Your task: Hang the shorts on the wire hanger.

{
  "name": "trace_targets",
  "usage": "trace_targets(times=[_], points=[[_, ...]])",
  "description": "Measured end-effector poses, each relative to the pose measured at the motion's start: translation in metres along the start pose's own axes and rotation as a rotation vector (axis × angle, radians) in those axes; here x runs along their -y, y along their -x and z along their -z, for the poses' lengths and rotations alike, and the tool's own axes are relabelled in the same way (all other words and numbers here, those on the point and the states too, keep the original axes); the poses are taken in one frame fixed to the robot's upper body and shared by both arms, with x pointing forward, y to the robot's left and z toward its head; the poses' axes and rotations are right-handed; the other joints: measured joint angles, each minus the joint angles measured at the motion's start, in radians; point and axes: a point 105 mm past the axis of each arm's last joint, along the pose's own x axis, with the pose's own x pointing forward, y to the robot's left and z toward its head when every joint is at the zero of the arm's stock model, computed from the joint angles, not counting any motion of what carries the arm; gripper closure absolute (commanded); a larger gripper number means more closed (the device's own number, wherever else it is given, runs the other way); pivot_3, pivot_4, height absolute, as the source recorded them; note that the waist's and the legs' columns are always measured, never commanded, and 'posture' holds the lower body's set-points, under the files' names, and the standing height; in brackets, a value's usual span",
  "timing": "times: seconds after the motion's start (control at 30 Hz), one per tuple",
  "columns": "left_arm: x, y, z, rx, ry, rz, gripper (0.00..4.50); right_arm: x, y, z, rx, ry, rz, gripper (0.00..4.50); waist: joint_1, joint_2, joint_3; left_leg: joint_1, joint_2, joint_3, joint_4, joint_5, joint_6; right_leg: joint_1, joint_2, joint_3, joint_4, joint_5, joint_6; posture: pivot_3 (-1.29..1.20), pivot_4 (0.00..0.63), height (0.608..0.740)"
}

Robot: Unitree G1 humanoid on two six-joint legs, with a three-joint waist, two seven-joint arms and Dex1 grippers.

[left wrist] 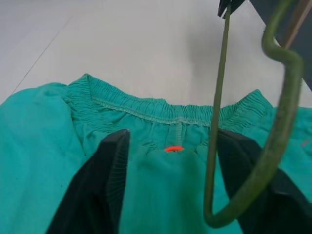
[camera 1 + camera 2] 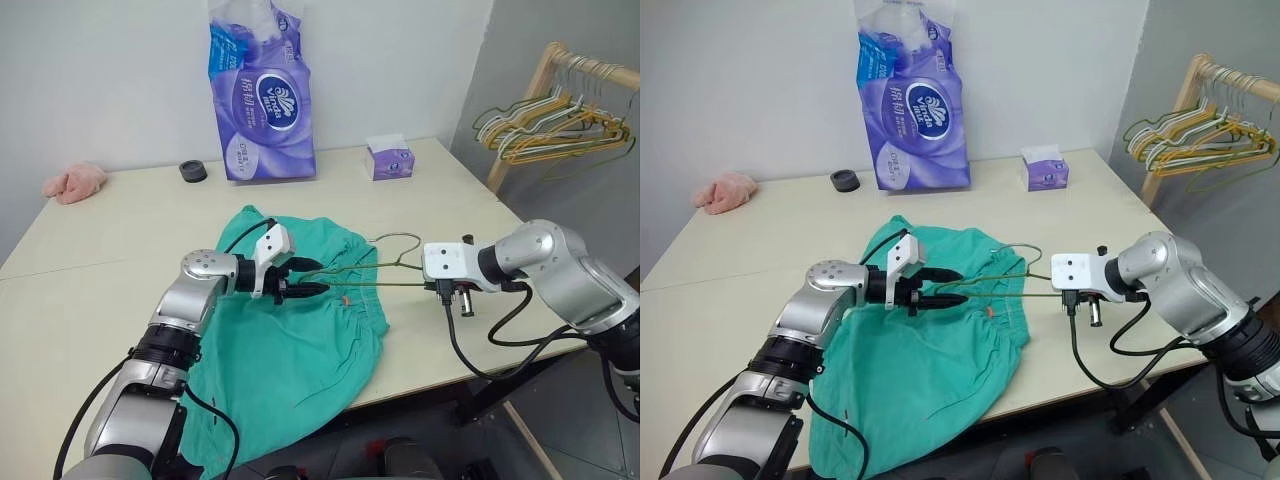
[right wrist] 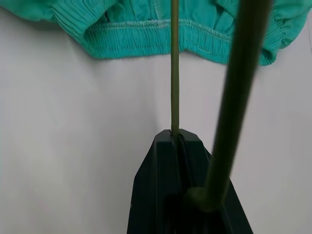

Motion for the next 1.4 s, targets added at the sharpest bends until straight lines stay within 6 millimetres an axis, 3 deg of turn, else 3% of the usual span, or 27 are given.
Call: trace_targets(times=[0.2, 0.37, 0.4, 0.47, 0.6, 0.7, 0.87, 0.97, 1.4], points=[[0.010, -0.005, 0.010, -0.033, -0.042, 0.040, 4.42, 0.000, -0.001, 0.000, 0.002, 0.001, 0.005, 4.50, 0.000, 0.000, 0.000, 0.000, 0.000, 0.000, 0.000, 0.000, 0.000, 0.000, 0.000, 0.000, 0.000, 0.000, 0.000, -0.21, 0.000, 0.740], [0.013, -0.007, 0.010, -0.029, -0.070, 0.057, 4.47, 0.002, 0.003, 0.001, 0.005, 0.027, 0.018, 4.50, 0.000, 0.000, 0.000, 0.000, 0.000, 0.000, 0.000, 0.000, 0.000, 0.000, 0.000, 0.000, 0.000, 0.000, 0.000, -0.21, 0.000, 0.740], [0.013, -0.007, 0.009, -0.028, -0.074, 0.057, 4.50, 0.002, 0.003, 0.001, 0.006, 0.038, 0.019, 4.01, 0.000, 0.000, 0.000, 0.000, 0.000, 0.000, 0.000, 0.000, 0.000, 0.000, 0.000, 0.000, 0.000, 0.000, 0.000, -0.21, 0.000, 0.740], [0.013, -0.008, 0.009, -0.028, -0.077, 0.055, 4.50, 0.001, 0.004, -0.002, 0.019, 0.087, 0.020, 3.53, -0.001, 0.000, 0.000, 0.000, 0.000, 0.000, 0.000, 0.000, 0.000, 0.000, 0.000, 0.000, 0.000, 0.000, 0.000, -0.21, 0.000, 0.740], [0.013, -0.010, 0.009, -0.022, -0.075, 0.050, 4.50, -0.003, 0.006, 0.003, 0.017, 0.112, 0.021, 2.05, -0.001, 0.000, 0.000, 0.000, 0.000, 0.000, 0.000, 0.000, 0.000, 0.000, 0.000, 0.000, 0.000, 0.000, 0.000, -0.22, 0.000, 0.740], [0.011, -0.009, 0.010, -0.028, -0.057, 0.028, 4.50, 0.008, 0.022, 0.009, 0.000, 0.094, 0.094, 1.09, -0.003, 0.000, 0.000, 0.000, 0.000, 0.000, 0.000, 0.000, 0.000, 0.000, 0.000, 0.000, 0.000, 0.000, 0.000, -0.22, 0.000, 0.740], [0.011, -0.007, 0.016, -0.041, -0.027, 0.009, 4.50, 0.010, 0.038, 0.021, 0.026, -0.012, 0.155, 1.09, -0.004, 0.000, 0.000, 0.000, 0.000, 0.000, 0.000, 0.000, 0.001, 0.001, 0.000, -0.001, 0.000, 0.000, 0.000, -0.24, 0.000, 0.740], [0.012, -0.006, 0.017, -0.047, -0.023, 0.018, 4.50, 0.003, 0.033, 0.030, 0.022, -0.048, 0.145, 1.09, -0.012, 0.001, 0.000, 0.000, 0.000, 0.001, 0.000, 0.000, 0.001, 0.001, 0.000, 0.000, 0.000, 0.000, 0.000, -0.26, 0.000, 0.740], [0.016, -0.008, 0.012, -0.042, -0.028, 0.052, 4.50, 0.024, 0.011, 0.049, -0.062, -0.069, 0.151, 1.09, -0.027, 0.001, 0.000, 0.000, 0.000, 0.001, 0.000, 0.000, 0.001, 0.001, 0.000, 0.001, 0.000, 0.000, 0.000, -0.25, 0.000, 0.740]])
